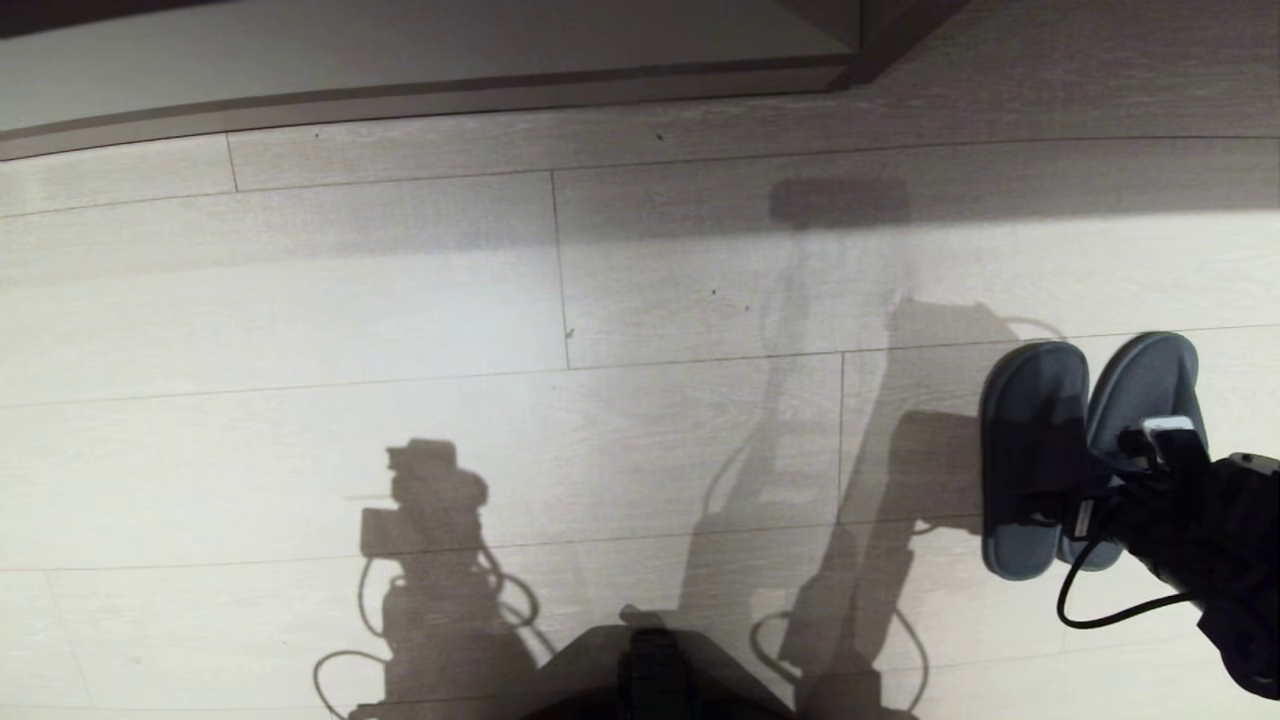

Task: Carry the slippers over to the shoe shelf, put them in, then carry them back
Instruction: Pick up the slippers on the floor

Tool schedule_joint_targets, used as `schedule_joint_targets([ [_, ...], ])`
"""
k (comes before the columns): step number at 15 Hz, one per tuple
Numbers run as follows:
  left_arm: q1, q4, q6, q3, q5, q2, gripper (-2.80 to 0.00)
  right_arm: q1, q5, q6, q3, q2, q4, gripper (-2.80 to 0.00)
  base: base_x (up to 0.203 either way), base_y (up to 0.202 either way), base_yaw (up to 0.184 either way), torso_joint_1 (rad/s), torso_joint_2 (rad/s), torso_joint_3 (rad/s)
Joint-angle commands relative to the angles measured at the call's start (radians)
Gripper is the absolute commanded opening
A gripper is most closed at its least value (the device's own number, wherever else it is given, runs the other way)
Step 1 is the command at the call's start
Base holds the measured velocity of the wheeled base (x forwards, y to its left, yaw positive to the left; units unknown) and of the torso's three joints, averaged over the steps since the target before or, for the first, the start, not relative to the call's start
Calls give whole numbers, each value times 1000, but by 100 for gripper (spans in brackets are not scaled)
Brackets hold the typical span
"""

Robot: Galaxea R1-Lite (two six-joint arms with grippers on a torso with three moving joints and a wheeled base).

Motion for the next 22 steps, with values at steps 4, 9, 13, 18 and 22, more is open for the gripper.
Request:
schedule_joint_targets([
  [4,0,0,0,8,0,-1,-280,-1,8,-4,-44,-44,-20,0,0,0,0,0,0,0],
  [9,0,0,0,8,0,0,-280,6,20,-25,-59,-89,-20,0,0,0,0,0,0,0],
  [13,0,0,-1,8,1,0,-280,6,21,-26,-87,-95,-20,0,0,0,0,0,0,0],
  [18,0,0,0,8,1,0,-280,4,67,-17,-66,-155,-20,0,0,0,0,0,0,0],
  [22,0,0,0,8,1,-1,-280,2,114,10,7,-207,-20,0,0,0,0,0,0,0],
])
